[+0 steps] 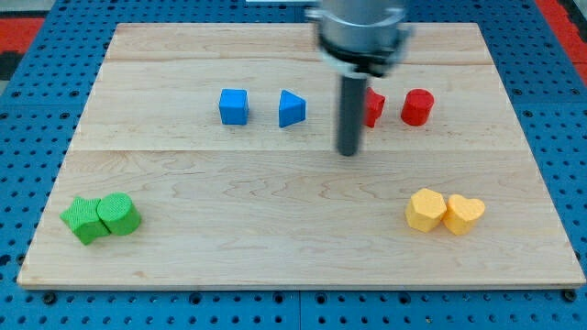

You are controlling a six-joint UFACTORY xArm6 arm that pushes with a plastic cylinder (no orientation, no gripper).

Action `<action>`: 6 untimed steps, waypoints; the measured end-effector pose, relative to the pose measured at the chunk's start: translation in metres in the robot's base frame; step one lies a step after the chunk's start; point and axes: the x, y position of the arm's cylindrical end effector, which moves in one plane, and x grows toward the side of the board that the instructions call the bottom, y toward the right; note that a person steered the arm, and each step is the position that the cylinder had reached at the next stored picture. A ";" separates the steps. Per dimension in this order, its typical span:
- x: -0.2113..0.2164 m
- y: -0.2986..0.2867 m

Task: Separate yellow heart and the yellow hexagon

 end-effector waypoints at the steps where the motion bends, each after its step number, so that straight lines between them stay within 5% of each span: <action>1: 0.018 0.094; 2: 0.052 0.154; 3: 0.095 0.154; 6: 0.098 -0.074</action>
